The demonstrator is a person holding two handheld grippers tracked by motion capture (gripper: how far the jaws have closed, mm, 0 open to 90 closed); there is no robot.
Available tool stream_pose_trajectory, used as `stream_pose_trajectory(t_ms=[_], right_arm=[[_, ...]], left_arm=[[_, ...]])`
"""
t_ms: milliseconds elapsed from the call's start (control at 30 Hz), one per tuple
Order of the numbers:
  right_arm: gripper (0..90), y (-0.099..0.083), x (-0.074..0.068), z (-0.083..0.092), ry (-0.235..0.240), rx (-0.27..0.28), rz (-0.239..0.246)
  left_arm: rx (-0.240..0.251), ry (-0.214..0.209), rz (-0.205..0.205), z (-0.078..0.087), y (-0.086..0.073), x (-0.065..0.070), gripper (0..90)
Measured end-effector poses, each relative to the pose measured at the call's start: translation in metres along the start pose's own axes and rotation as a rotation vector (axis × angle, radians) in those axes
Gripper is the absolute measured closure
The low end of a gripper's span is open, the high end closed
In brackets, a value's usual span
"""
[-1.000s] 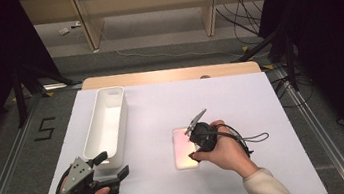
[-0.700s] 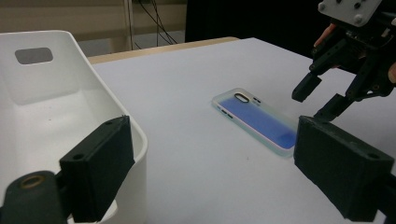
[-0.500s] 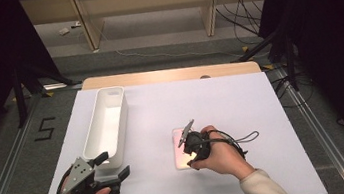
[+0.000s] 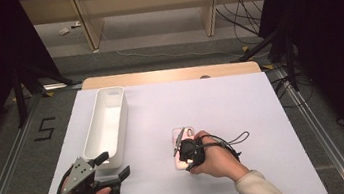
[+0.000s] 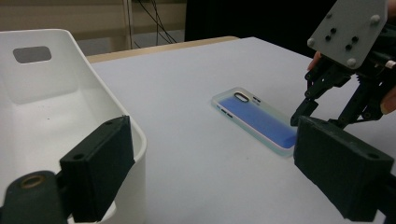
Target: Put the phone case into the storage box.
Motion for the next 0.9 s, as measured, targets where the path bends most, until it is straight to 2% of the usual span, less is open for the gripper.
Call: stream_pose_trajectory(t_ms=[100, 133, 167, 267, 367, 433, 467, 500, 567, 633, 733, 767, 900], right_arm=[[62.2, 0.001, -0.001, -0.003, 0.006, -0.01, 0.012], [62.4, 0.002, 0.001, -0.005, 0.002, -0.009, 0.042], [62.5, 0.002, -0.002, -0.004, 0.004, -0.023, 0.013], [62.6, 0.005, 0.0, -0.007, 0.003, -0.018, 0.043], [63.8, 0.005, 0.0, -0.009, 0.008, -0.035, 0.035], [64.8, 0.005, -0.002, -0.011, 0.017, -0.048, 0.013], [65.3, 0.005, -0.001, -0.012, 0.015, -0.051, 0.018], [66.5, 0.005, 0.001, -0.013, 0.008, -0.042, 0.049], [68.0, 0.006, 0.002, -0.012, 0.005, -0.048, 0.049], [69.6, 0.007, -0.001, -0.012, 0.016, -0.06, 0.025], [71.9, 0.01, -0.001, -0.012, 0.005, -0.072, 0.04], [72.9, 0.01, 0.001, -0.013, -0.01, -0.073, 0.076], [75.8, 0.013, -0.002, -0.014, -0.029, -0.095, 0.082]], left_arm=[[0.0, 0.0, 0.001, 0.0, 0.0, 0.0, 11.6], [-0.001, 0.001, 0.0, 0.0, 0.0, 0.0, 11.6], [-0.001, 0.0, -0.002, 0.0, 0.0, 0.0, 11.6], [-0.003, 0.0, 0.0, 0.0, 0.0, 0.0, 11.6], [-0.003, 0.001, -0.001, 0.0, 0.0, 0.0, 11.6], [-0.003, 0.001, 0.001, 0.0, 0.0, 0.0, 11.7], [-0.003, 0.002, 0.002, 0.0, 0.0, 0.0, 11.7], [-0.002, 0.002, 0.002, 0.0, 0.0, 0.0, 11.7], [-0.004, 0.002, 0.0, 0.0, -0.001, 0.0, 11.7], [-0.003, 0.002, 0.001, 0.0, -0.001, 0.0, 11.6], [-0.002, 0.001, -0.007, 0.0, 0.0, -0.001, 11.6], [-0.004, 0.001, -0.01, 0.0, 0.0, -0.001, 11.7], [-0.002, 0.002, -0.002, 0.0, 0.0, 0.0, 11.6]])
Point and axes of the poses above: each handheld gripper's, and its own axes: z roughly backward along the jaws, y roughly out of its top, x roughly to its right, the point moved 4 cm from there along -z, roughly forward along the jaws, and after that the axes turned 1 degree about -x, right-handed, at the moved point
